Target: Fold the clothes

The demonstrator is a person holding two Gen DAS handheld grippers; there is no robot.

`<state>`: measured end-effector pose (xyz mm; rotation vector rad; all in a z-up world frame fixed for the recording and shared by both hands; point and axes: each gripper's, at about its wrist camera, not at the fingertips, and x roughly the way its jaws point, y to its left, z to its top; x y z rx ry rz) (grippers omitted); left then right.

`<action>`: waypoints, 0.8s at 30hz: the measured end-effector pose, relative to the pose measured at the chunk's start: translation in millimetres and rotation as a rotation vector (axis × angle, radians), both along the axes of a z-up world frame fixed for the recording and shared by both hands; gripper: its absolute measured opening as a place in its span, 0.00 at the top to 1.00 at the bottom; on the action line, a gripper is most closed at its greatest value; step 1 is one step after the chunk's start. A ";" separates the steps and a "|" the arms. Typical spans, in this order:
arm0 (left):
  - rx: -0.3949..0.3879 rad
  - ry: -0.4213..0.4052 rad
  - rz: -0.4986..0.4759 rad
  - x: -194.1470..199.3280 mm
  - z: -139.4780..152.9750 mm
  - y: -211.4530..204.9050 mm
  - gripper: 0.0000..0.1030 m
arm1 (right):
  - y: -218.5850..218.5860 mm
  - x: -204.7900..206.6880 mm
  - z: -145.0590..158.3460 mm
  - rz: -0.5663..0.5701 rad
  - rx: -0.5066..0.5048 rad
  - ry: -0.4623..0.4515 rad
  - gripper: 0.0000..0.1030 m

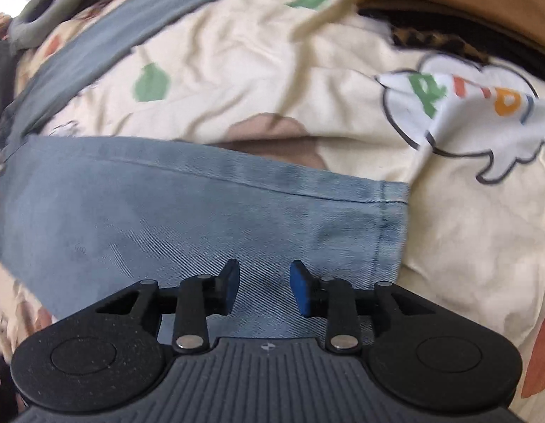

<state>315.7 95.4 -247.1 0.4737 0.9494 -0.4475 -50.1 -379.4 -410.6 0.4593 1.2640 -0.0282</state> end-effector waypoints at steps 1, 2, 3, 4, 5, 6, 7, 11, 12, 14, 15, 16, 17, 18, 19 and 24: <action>-0.002 0.006 0.000 -5.4 4.4 6.5 0.57 | -0.2 -2.3 3.7 -0.003 -0.002 -0.009 0.63; -0.004 0.012 -0.001 -10.9 8.5 12.9 0.57 | -0.8 -4.8 7.5 -0.007 -0.003 -0.019 0.63; -0.004 0.018 0.001 -16.7 10.8 19.3 0.57 | -3.7 -8.6 11.7 -0.021 0.005 -0.029 0.63; -0.001 0.023 0.000 -22.3 11.6 24.7 0.57 | -5.5 -10.6 14.1 -0.031 0.009 -0.037 0.63; 0.003 0.029 0.000 -27.9 12.6 30.1 0.57 | -7.8 -13.3 17.1 -0.040 0.008 -0.043 0.63; 0.006 0.038 -0.003 -34.3 13.7 36.2 0.57 | -10.7 -17.2 20.6 -0.050 0.007 -0.049 0.63; 0.009 0.046 -0.006 -40.6 14.7 42.1 0.56 | -13.3 -20.7 23.3 -0.060 0.011 -0.055 0.62; 0.003 0.086 -0.013 -63.2 17.8 60.5 0.56 | -23.1 -36.2 33.2 -0.092 0.025 -0.076 0.57; 0.003 0.091 -0.013 -68.2 18.9 64.8 0.56 | -25.2 -40.2 35.1 -0.099 0.029 -0.080 0.56; 0.002 0.106 -0.011 -75.6 19.7 72.4 0.55 | -26.9 -46.0 35.5 -0.110 0.035 -0.080 0.56; 0.002 0.114 -0.009 -79.1 19.9 76.2 0.55 | -28.1 -49.5 35.4 -0.119 0.041 -0.080 0.56; 0.001 0.122 -0.008 -82.6 20.1 79.9 0.55 | -29.4 -53.0 35.1 -0.128 0.047 -0.081 0.56; 0.005 0.124 -0.013 -86.0 20.5 83.0 0.54 | -30.9 -56.8 34.3 -0.139 0.054 -0.079 0.56; 0.010 0.124 -0.020 -89.8 20.7 86.6 0.54 | -32.3 -60.6 33.5 -0.151 0.060 -0.077 0.56; 0.016 0.126 -0.026 -93.9 20.8 91.1 0.52 | -32.9 -64.6 32.4 -0.162 0.066 -0.075 0.56; 0.055 0.149 -0.046 -110.2 13.3 113.7 0.51 | -35.5 -85.7 24.1 -0.219 0.113 -0.057 0.52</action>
